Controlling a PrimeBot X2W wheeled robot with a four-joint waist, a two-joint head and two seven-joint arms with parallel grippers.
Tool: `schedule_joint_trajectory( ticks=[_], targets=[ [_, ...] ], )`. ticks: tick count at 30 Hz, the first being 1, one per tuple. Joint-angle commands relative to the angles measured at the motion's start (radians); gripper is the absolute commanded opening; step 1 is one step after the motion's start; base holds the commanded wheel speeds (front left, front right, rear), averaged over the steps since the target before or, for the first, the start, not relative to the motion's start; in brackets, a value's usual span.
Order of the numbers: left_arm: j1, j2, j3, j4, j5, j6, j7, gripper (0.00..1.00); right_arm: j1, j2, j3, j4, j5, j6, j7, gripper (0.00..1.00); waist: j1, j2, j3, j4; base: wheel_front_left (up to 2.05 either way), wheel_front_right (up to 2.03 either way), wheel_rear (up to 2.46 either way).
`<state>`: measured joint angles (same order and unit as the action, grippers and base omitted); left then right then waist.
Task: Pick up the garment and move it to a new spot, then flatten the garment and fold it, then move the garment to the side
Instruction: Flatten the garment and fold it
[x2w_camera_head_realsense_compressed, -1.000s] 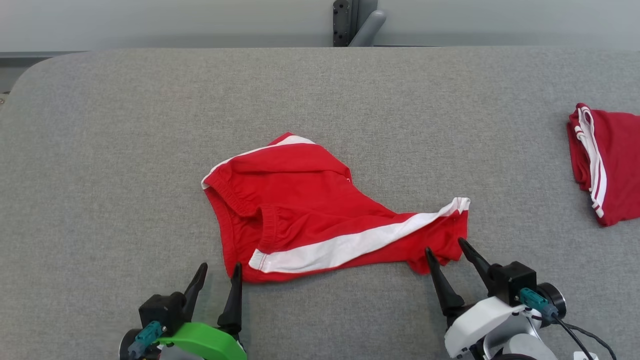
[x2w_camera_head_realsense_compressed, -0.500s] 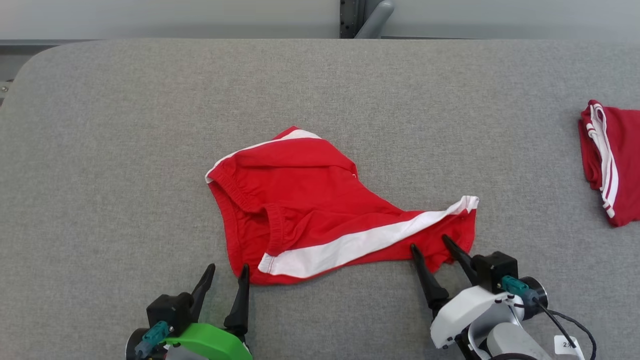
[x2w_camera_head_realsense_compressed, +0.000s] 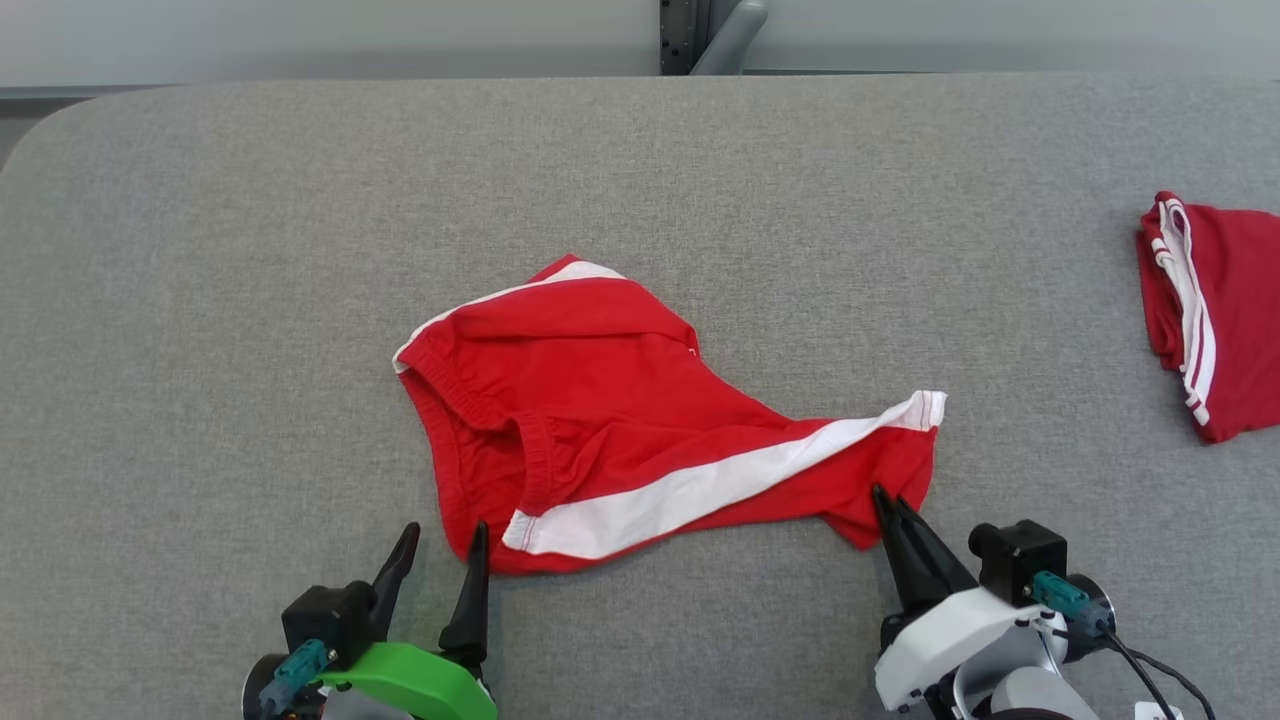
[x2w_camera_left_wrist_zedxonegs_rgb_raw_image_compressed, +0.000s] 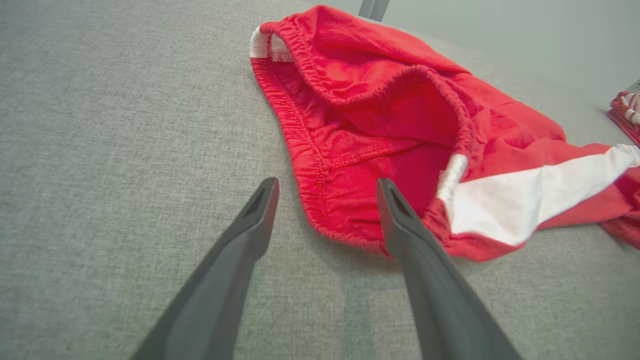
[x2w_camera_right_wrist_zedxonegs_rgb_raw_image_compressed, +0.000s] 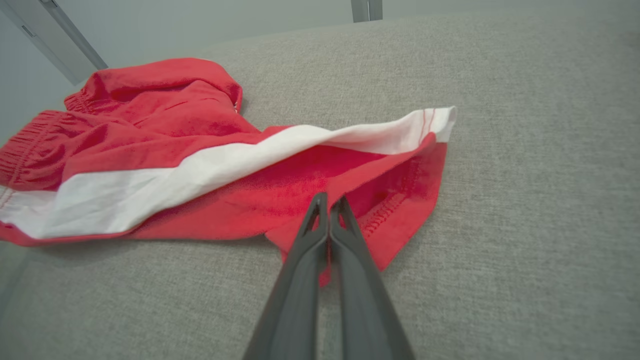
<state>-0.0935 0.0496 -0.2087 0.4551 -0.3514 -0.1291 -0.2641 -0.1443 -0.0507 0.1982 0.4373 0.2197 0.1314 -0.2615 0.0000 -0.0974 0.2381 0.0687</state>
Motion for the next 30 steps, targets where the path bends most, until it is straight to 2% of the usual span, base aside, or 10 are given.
schedule_joint_trajectory(
  ticks=[1, 5, 6, 7, 13, 23, 30],
  targets=[
    [0.002, 0.002, 0.002, 0.000, 0.007, -0.002, 0.000, 1.00, 0.020, -0.005, -0.001, -0.009, 0.004, -0.002, -0.002, 0.00, 0.0000, -0.0001, -0.015, -0.013, 0.00, 0.00, 0.00],
    [0.012, 0.002, 0.005, 0.001, 0.009, -0.002, 0.000, 1.00, 0.072, -0.023, 0.007, -0.011, 0.014, -0.002, -0.002, 0.00, 0.0000, -0.0001, -0.043, -0.029, 0.00, 0.00, 0.00],
    [0.018, 0.002, 0.007, 0.002, 0.012, -0.002, 0.000, 1.00, 0.082, -0.027, 0.008, -0.004, 0.010, -0.002, -0.002, 0.31, 0.0000, -0.0001, -0.051, -0.032, 0.00, 0.00, 0.00],
    [0.023, 0.003, 0.009, 0.002, 0.015, -0.002, 0.000, 1.00, 0.090, -0.032, 0.005, 0.009, 0.007, -0.002, -0.002, 0.98, 0.0000, -0.0001, -0.060, -0.036, 0.00, 0.00, 0.00],
    [0.052, 0.002, 0.042, 0.002, 0.038, 0.006, 0.000, 1.00, 0.123, -0.037, -0.027, 0.008, -0.012, -0.002, -0.002, 1.00, 0.0000, -0.0001, -0.120, -0.056, 0.00, 0.00, 0.00],
    [0.084, 0.002, 0.096, -0.056, 0.095, 0.043, 0.000, 1.00, 0.110, -0.015, -0.092, -0.161, -0.071, -0.002, -0.002, 1.00, 0.0000, -0.0001, -0.169, -0.081, 0.00, 0.00, 0.00],
    [0.121, 0.003, 0.123, -0.173, 0.152, 0.105, 0.000, 1.00, 0.121, -0.003, -0.150, -0.240, -0.096, -0.002, -0.002, 1.00, 0.0000, -0.0001, -0.191, -0.083, 0.00, 0.00, 0.00]
  ],
)
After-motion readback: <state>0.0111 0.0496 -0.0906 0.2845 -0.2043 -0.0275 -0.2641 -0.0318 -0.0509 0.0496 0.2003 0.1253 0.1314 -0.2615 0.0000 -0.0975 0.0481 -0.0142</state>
